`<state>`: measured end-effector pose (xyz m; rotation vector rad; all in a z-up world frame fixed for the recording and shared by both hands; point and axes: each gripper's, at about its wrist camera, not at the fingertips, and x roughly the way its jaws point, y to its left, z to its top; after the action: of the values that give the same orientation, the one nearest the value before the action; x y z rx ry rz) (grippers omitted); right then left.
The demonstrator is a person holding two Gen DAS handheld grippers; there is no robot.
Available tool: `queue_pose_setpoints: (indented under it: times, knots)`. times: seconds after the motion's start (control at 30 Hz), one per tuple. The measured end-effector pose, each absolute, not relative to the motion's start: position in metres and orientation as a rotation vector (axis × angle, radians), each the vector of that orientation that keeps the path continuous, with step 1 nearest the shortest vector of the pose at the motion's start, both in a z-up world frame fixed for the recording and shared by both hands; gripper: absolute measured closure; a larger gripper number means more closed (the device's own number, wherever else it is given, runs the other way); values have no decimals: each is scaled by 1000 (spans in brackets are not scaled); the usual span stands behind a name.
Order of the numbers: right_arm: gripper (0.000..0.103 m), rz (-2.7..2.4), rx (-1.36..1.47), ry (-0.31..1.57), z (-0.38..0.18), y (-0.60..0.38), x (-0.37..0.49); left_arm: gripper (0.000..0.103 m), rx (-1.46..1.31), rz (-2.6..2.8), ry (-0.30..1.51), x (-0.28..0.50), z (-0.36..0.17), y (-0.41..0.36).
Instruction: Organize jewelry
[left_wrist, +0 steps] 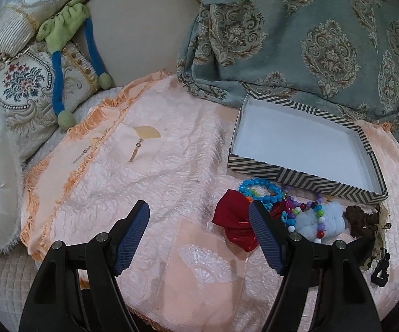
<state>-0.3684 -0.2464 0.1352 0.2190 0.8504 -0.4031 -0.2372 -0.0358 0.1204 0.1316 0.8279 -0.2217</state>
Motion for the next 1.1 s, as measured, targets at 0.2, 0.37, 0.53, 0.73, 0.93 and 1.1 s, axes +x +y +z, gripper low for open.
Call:
queue_pose_setpoints:
  times: [0.2, 0.37, 0.53, 0.73, 0.93, 1.1]
  knots:
    - [1, -392, 268, 853, 130, -254, -370, 43, 139, -209, 835, -239, 116, -38]
    - [1, -403, 265, 861, 128, -256, -370, 43, 132, -222, 843, -240, 114, -39]
    - [1, -423, 233, 862, 126, -253, -368, 43, 119, -242, 847, -242, 114, -42]
    - [1, -416, 208, 867, 125, -249, -366, 43, 130, -256, 849, -245, 112, -48]
    - [1, -418, 213, 875, 123, -250, -366, 43, 131, -272, 862, -246, 110, -53]
    - [1, -412, 210, 878, 123, -250, -365, 43, 139, -278, 868, -247, 108, -58]
